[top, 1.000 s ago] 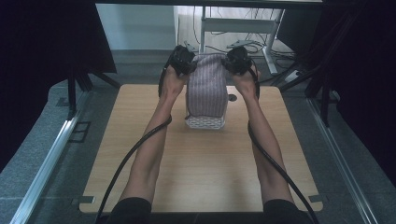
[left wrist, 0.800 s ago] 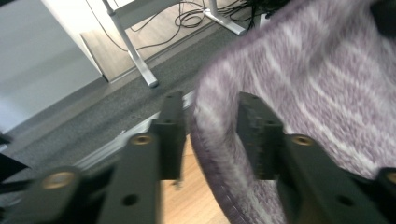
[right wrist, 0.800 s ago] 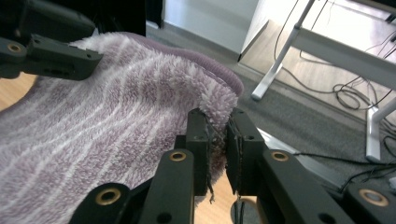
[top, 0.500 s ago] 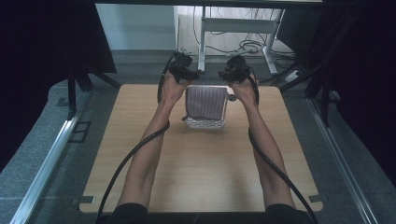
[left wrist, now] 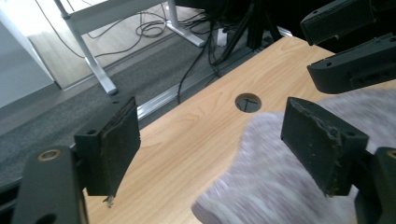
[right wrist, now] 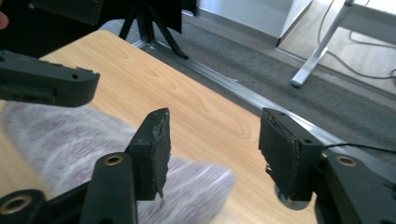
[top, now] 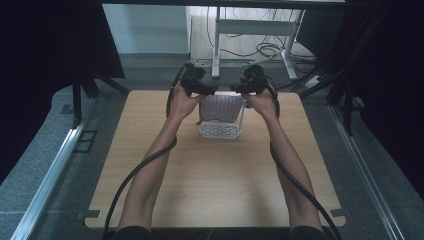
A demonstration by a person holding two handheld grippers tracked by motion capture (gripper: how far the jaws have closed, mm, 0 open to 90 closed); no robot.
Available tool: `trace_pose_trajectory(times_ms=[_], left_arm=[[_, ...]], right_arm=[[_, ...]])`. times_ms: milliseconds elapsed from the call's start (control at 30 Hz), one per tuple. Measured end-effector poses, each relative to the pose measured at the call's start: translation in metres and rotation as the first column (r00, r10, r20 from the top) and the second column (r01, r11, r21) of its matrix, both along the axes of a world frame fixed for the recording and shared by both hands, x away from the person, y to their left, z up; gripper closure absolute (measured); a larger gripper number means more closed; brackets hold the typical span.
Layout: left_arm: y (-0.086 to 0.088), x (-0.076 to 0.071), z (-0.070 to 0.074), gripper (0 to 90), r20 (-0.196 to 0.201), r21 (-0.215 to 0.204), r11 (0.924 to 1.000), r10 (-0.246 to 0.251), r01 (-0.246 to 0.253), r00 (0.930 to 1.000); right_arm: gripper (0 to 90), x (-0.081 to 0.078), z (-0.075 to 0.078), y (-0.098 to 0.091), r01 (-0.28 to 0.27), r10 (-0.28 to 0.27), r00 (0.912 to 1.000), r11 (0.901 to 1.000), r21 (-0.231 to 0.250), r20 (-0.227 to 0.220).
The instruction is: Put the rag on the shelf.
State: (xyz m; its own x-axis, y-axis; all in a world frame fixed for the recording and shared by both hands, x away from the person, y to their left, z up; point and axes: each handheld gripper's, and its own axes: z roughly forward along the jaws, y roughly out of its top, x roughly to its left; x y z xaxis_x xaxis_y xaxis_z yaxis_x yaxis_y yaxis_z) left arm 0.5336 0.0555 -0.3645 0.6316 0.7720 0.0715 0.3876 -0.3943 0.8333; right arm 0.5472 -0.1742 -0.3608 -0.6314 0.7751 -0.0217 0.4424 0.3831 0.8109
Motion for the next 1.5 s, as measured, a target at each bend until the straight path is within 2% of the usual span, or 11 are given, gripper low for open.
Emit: trace_pose_trajectory(times_ms=[133, 433, 567, 733, 1100, 1233, 1400, 1500], left_arm=[[0.001, -0.005, 0.0, 15.5, -0.019, -0.026, 0.9994, -0.025, 0.024, 0.9995], [0.007, -0.021, -0.001, 13.9, -0.048, -0.093, 0.9931, -0.076, 0.072, 0.9959], [0.01, -0.028, -0.003, 13.1, -0.047, -0.088, 0.9911, -0.104, 0.1, 0.9935], [0.014, -0.038, -0.006, 12.5, -0.05, -0.067, 0.9919, -0.112, 0.108, 0.9925], [0.028, -0.074, -0.015, 12.0, -0.034, -0.089, 0.9887, -0.124, 0.12, 0.9917], [0.033, -0.09, -0.025, 11.8, -0.026, -0.069, 0.9891, -0.132, 0.13, 0.9909], [0.04, -0.109, -0.043, 11.7, -0.041, -0.066, 0.9881, -0.142, 0.139, 0.9891], [0.043, -0.123, -0.054, 11.7, -0.046, -0.062, 0.987, -0.151, 0.148, 0.9875]], right_arm=[[38.2, -0.006, -0.001, -0.001, -0.013, 0.013, 0.9998, 0.9994, 0.032, -0.014], [29.8, -0.024, -0.004, -0.003, -0.051, 0.052, 0.9986, 0.9958, 0.076, -0.009], [26.1, -0.034, -0.005, -0.005, -0.066, 0.067, 0.9978, 0.9946, 0.08, -0.004], [22.6, -0.047, -0.007, -0.01, -0.08, 0.081, 0.9966, 0.9934, 0.083, -0.013], [16.0, -0.083, -0.012, -0.023, -0.125, 0.126, 0.9919, 0.99, 0.066, -0.014], [14.2, -0.098, -0.02, -0.027, -0.136, 0.138, 0.9902, 0.9891, 0.055, -0.024], [13.5, -0.114, -0.037, -0.032, -0.145, 0.146, 0.9886, 0.989, 0.031, -0.039], [12.9, -0.123, -0.05, -0.035, -0.153, 0.155, 0.9863, 0.9876, 0.034, -0.057]])
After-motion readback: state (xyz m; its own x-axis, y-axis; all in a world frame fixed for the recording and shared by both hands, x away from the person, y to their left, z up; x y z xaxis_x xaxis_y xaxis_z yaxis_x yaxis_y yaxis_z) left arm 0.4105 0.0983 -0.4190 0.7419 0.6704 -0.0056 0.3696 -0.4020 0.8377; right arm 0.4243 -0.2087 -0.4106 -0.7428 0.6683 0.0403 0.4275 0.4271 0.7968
